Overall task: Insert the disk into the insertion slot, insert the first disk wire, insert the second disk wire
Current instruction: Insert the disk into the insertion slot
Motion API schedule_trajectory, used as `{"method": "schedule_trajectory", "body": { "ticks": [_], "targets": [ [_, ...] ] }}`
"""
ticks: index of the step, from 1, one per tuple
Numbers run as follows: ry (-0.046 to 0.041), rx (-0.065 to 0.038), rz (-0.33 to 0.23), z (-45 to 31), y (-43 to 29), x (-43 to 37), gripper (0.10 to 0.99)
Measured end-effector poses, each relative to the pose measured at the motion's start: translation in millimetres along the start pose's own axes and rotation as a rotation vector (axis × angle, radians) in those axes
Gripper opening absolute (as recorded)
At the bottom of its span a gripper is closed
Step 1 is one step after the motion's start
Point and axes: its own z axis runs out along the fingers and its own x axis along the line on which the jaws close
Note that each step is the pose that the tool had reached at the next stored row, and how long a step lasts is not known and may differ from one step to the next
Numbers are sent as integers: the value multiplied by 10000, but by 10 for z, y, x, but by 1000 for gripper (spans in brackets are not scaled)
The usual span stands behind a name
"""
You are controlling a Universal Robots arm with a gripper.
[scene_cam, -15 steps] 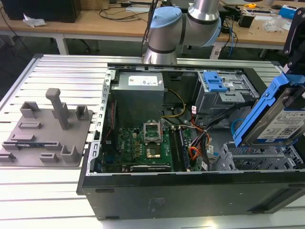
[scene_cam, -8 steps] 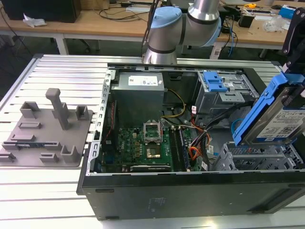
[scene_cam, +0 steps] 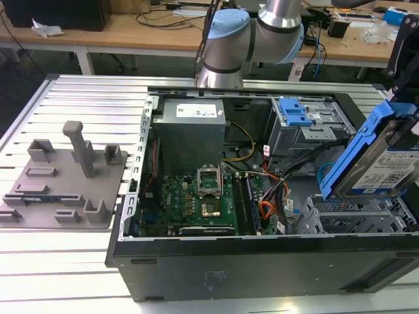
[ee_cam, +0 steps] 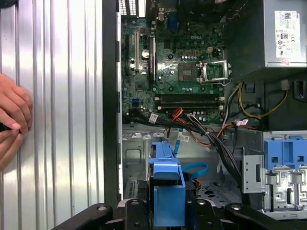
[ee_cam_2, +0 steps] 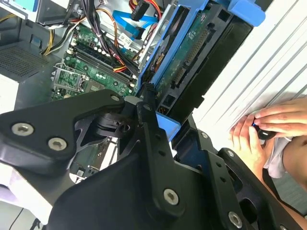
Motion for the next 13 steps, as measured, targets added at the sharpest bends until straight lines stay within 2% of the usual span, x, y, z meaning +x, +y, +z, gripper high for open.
{"method": "schedule_trajectory", "body": {
  "ticks": [6,13],
  "targets": [
    [0,0,-1,88,1,1,365],
    [2,0,0,150,9,1,365]
  ]
}}
